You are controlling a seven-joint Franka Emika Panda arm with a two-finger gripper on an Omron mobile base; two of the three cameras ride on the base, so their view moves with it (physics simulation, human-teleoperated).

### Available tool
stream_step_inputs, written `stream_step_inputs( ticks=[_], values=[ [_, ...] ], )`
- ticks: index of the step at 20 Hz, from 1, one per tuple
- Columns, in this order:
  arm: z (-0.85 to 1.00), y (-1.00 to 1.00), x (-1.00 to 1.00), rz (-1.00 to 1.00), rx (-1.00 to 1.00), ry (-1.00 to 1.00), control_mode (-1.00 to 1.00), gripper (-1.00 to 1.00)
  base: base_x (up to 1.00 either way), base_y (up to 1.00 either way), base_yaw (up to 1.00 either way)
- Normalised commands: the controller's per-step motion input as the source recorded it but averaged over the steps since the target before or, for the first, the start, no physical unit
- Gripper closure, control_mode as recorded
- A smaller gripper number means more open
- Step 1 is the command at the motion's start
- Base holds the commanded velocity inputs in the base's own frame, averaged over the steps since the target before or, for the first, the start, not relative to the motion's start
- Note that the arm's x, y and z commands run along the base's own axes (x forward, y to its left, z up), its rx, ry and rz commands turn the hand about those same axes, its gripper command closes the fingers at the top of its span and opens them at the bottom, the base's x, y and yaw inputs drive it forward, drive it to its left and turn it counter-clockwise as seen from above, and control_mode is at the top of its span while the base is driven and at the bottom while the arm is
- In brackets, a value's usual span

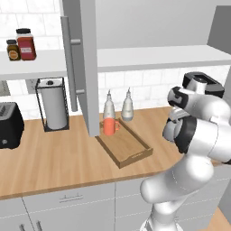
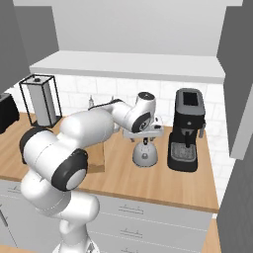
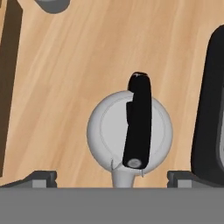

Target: Pick the kettle from the counter and place it on the tray. Then pick the mug from the cabinet and place it on the tray. Then close the cabinet doors.

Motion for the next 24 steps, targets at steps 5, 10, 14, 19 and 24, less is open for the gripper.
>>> stream_step_inputs(
  ticks=[5, 10, 14, 19, 24],
  values=[
    [-0.1, 0.0, 0.15, 0.05, 0.0, 0.0, -1.0, -1.0, 0.0, 0.0, 0.0],
    [-0.11, 0.0, 0.13, 0.06, 0.0, 0.0, -1.0, -1.0, 0.0, 0.0, 0.0],
    [-0.07, 0.0, 0.13, 0.06, 0.0, 0.0, -1.0, -1.0, 0.0, 0.0, 0.0],
    [-0.03, 0.0, 0.13, 0.05, 0.0, 0.0, -1.0, -1.0, 0.0, 0.0, 0.0],
    [-0.03, -0.03, 0.13, 0.05, 0.0, 0.0, -1.0, -1.0, 0.0, 0.0, 0.0]
  ],
)
